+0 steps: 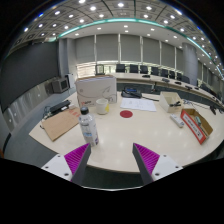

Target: Pour water

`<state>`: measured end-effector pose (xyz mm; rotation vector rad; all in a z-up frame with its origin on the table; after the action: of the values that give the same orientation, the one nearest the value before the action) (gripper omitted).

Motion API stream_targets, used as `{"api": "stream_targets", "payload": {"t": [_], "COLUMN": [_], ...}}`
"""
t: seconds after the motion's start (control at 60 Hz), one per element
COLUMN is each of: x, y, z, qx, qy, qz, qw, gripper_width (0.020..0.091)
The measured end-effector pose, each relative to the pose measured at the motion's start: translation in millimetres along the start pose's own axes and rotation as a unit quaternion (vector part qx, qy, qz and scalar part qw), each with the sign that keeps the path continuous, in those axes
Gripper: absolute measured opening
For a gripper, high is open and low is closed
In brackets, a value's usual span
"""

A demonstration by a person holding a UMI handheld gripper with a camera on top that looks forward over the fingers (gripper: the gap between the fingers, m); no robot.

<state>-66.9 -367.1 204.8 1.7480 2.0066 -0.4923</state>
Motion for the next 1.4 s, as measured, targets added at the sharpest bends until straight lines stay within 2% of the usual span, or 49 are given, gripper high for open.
{"api": "stream_targets", "payload": {"t": [0.2,0.367,0.483,0.517,0.567,0.633,0.717,0.9,1.033,1.2,1.4], "x": [59.3,129.1,170.6,180.7,194.0,200.9,202.1,193.7,186.0,194.1,250.2], "y": [-86.1,-116.7,-121.8,-123.5,-125.0,-124.8,-124.9,-125.0,-118.4,-78.8,-29.9], "z": [-4.1,-11.9,-11.5,-10.0,-7.4,-4.4,-5.1,-18.5,-50.8,-105.8,-173.9], "qx": [0.002,0.010,0.025,0.029,0.034,0.037,0.036,0.013,-0.017,-0.084,-0.243], "qy": [0.032,0.054,0.064,0.067,0.069,0.079,0.087,0.076,0.075,0.071,0.070], "qz": [-0.001,0.053,0.072,0.074,0.076,0.079,0.081,0.088,0.094,0.146,0.217], "qw": [0.999,0.997,0.995,0.995,0.994,0.993,0.992,0.993,0.993,0.983,0.943], "gripper_width": [0.0862,0.0861,0.0829,0.0810,0.0740,0.0563,0.0543,0.0419,0.0415,0.0414,0.0414]}}
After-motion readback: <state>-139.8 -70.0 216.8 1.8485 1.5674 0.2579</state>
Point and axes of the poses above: the point between the fingertips, and its own axes, seen from behind it with the camera up: y to the right, z down, x forward, the way the camera looks, the point moved 10 cm from there along -x, backward, against the way the camera looks, and after that the axes turned 5 degrees about z, right-handed, at the moved point
